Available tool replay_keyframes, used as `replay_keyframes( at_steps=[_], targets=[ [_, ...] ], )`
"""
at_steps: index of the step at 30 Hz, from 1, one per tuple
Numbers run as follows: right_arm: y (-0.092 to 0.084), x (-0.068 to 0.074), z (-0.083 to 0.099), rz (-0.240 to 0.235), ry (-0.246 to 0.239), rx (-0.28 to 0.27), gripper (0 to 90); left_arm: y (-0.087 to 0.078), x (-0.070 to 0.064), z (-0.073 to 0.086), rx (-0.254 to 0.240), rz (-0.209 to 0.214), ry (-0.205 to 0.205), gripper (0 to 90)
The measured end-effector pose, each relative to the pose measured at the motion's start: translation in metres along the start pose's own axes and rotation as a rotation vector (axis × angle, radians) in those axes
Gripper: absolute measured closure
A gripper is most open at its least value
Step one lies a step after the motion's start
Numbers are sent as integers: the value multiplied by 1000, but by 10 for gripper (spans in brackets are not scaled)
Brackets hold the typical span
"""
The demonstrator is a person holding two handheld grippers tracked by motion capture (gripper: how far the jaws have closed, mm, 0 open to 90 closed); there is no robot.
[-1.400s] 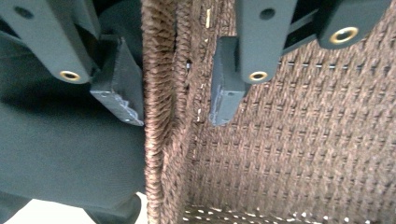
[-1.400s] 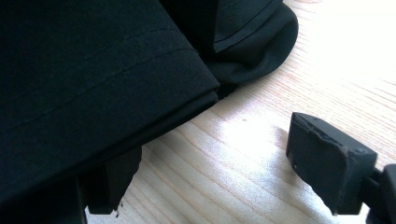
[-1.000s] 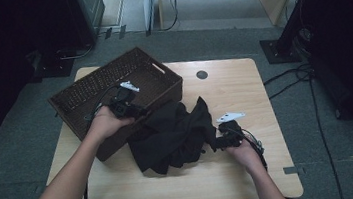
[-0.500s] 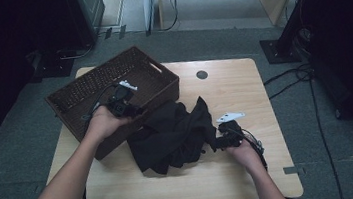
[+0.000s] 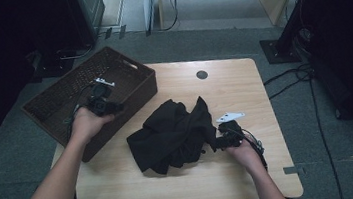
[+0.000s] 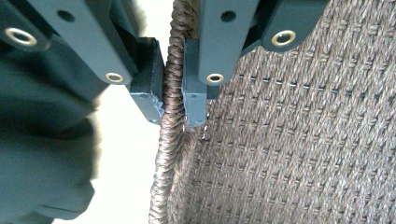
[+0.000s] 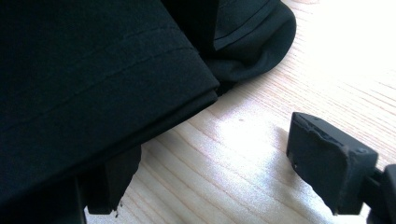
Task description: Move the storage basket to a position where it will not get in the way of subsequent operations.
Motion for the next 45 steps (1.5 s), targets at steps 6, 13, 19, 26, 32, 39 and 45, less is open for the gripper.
replay_keyframes(
  at_steps=[6,13,19,26,32,39,45],
  targets=[
    [0,0,0,3,-1,-1,178,-15,41,8,-29,-77,-99,806],
    [0,1,0,2,1,3,179,-23,80,7,-59,-146,-180,813],
    [1,0,-1,2,-1,-7,180,-15,98,-11,-94,-159,-235,815],
    [0,-1,0,2,-5,-5,181,0,111,-38,-100,-186,-254,784],
    [1,0,0,8,-7,-6,180,7,123,-51,-114,-198,-256,788],
    [1,2,-1,6,-4,-13,180,10,130,-58,-141,-171,-266,787],
    [1,3,-1,1,-1,-10,187,4,127,-52,-129,-143,-265,732]
  ],
)
Point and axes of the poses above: each handheld gripper's, and its own axes: y roughly forward along the jaws, z roughly out of its underside, x roughly to its left, the point moved 10 cm from there along y, roughly forward along the jaws, and after that the axes turned 4 degrees about -y, right-handed, at the moved point
